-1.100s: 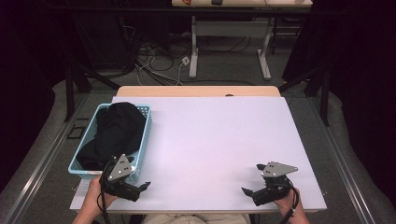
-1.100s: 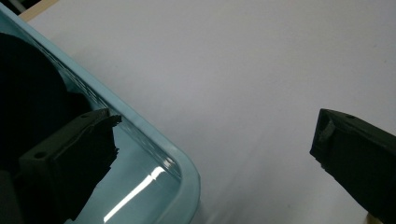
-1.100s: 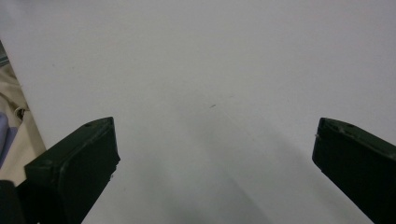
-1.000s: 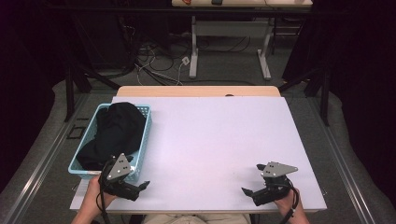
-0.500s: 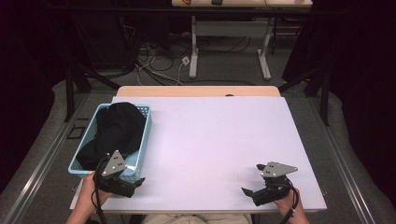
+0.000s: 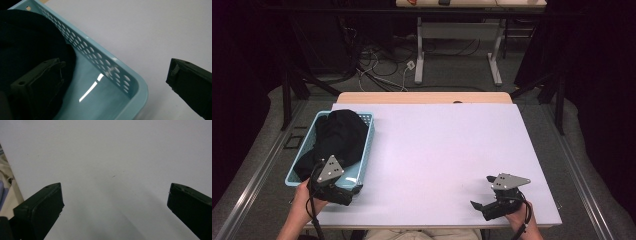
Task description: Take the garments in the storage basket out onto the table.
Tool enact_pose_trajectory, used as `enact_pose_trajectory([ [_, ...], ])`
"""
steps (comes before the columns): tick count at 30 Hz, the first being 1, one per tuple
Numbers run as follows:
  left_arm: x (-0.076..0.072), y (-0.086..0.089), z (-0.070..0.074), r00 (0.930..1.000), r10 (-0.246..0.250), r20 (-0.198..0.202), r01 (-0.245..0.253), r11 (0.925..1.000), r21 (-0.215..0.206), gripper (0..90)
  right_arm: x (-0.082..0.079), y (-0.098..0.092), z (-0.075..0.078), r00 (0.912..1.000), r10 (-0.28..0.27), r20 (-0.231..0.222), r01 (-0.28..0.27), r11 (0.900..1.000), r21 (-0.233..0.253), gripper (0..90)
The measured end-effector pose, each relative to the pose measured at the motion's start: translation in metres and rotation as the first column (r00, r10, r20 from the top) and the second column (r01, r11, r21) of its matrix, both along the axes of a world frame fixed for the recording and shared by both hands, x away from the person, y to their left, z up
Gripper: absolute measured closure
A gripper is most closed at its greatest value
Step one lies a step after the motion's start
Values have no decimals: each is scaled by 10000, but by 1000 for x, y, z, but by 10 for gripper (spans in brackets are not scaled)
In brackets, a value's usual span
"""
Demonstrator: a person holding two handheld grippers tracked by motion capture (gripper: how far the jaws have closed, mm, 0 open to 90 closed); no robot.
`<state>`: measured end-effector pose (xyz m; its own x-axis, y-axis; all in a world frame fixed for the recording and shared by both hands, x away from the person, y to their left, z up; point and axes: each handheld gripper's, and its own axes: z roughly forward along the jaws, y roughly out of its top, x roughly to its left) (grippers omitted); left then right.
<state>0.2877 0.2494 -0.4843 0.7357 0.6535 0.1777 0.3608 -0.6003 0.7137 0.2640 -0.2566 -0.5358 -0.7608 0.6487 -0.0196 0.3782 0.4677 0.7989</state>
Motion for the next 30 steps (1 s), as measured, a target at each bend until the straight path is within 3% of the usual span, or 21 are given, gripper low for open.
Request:
enact_pose_trajectory([
  [9, 14, 7, 6, 9997, 234, 78, -235, 9997, 106, 0, 0, 0, 0, 10000, -6, -38, 6, 10000, -50, 0],
  [12, 19, 10, 6, 9995, 306, -76, -305, 9995, 92, 0, 0, 0, 0, 10000, -32, -55, 32, 10000, -43, 0],
  [13, 21, 11, 7, 9996, 293, 62, -294, 9994, 200, 0, 0, 0, 0, 10000, -12, -68, 11, 10000, -98, 0],
  [30, 48, 22, 11, 9973, 693, -235, -682, 9966, 453, 0, 1, 0, -1, 9999, -61, -108, 61, 10000, -48, 0],
])
